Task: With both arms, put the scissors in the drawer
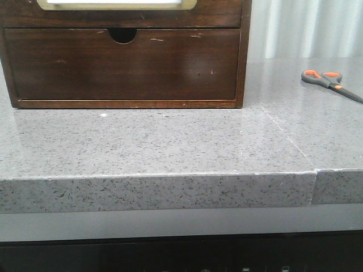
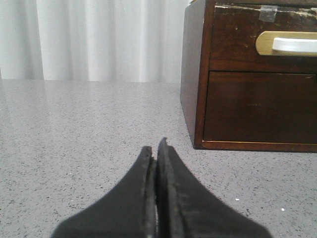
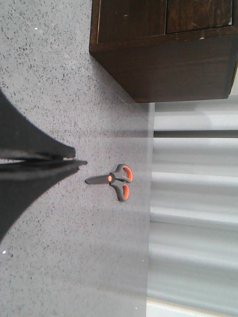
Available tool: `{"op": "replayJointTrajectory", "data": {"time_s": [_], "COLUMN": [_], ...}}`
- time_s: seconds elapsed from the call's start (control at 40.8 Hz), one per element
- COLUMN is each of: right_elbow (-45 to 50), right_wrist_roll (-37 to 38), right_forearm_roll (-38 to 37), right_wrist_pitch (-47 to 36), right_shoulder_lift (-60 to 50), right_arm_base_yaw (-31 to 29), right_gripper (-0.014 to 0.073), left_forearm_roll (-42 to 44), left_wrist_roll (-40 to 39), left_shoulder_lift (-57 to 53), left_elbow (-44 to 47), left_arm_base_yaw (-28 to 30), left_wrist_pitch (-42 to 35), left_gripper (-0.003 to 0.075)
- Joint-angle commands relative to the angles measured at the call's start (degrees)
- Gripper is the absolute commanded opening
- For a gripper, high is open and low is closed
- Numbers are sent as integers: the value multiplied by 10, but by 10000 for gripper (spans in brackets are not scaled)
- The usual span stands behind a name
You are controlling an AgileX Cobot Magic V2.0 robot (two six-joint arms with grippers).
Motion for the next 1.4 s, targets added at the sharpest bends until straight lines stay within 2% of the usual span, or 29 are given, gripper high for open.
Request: {"op": "replayJointTrajectory", "data": {"time_s": [0.0, 0.22, 0.416, 0.612, 0.906, 1.029, 1.371], "right_elbow": [1, -29, -132, -252, -396, -434, -435], "right_wrist_roll": [-1, -1, -1, -2, -2, -2, -2], "right_forearm_roll": [-4, 5, 5, 4, -16, -16, -30], "right_wrist_pitch": [-54, -46, 32, 140, 235, 286, 355], "right_shoulder_lift": [-9, -9, -8, 32, 148, 199, 297], "right_arm_base_yaw": [-1, -1, -1, -1, -1, -1, -1], "right_gripper": [-117, -117, -117, -117, -117, -117, -117], "left_forearm_roll": [0, -1, -6, -6, -6, -6, -6], "left_wrist_roll": [-7, -5, -5, -5, -5, -5, -5], "left_shoulder_lift": [-10, -10, -9, 21, 136, 181, 260], "left_elbow": [14, 2, -92, -240, -430, -458, -452], "left_arm_base_yaw": [-3, -3, -3, -3, -3, -3, -3], "left_wrist_pitch": [-51, -53, -29, 56, 202, 228, 315], "left_gripper": [-20, -20, -20, -20, -20, -20, -20]}}
